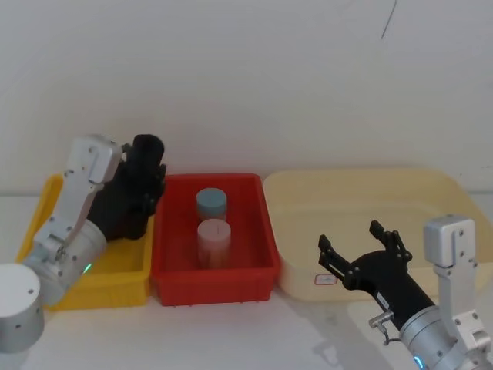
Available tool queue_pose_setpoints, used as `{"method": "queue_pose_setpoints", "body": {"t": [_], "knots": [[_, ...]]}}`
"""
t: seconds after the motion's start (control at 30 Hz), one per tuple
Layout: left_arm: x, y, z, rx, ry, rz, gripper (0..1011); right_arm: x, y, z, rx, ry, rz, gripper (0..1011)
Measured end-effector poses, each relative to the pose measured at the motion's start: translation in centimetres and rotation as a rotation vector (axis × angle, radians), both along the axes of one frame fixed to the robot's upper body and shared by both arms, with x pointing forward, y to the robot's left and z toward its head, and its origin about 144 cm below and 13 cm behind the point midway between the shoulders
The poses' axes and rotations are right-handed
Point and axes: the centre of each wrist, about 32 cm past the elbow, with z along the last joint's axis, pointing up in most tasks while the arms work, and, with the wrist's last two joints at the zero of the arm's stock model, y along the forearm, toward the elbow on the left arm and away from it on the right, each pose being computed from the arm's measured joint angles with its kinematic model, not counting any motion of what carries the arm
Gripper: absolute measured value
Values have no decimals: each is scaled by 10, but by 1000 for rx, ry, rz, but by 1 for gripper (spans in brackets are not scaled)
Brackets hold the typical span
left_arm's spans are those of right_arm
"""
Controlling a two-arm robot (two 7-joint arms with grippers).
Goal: Pick up the garbage bag with the one hand and transfer it to the other hand.
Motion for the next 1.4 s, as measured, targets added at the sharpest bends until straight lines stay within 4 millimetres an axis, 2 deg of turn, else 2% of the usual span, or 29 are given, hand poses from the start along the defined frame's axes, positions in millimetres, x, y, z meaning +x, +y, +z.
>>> {"method": "queue_pose_setpoints", "body": {"t": [0.23,0.57,1.4], "knots": [[11,-12,18,13,-33,-111,391,0,0,0,0,0,0,1000],[24,-32,33,17,-60,-248,391,0,0,0,0,0,0,1000],[54,-108,70,-34,-124,-664,391,0,0,0,0,0,0,1000]]}}
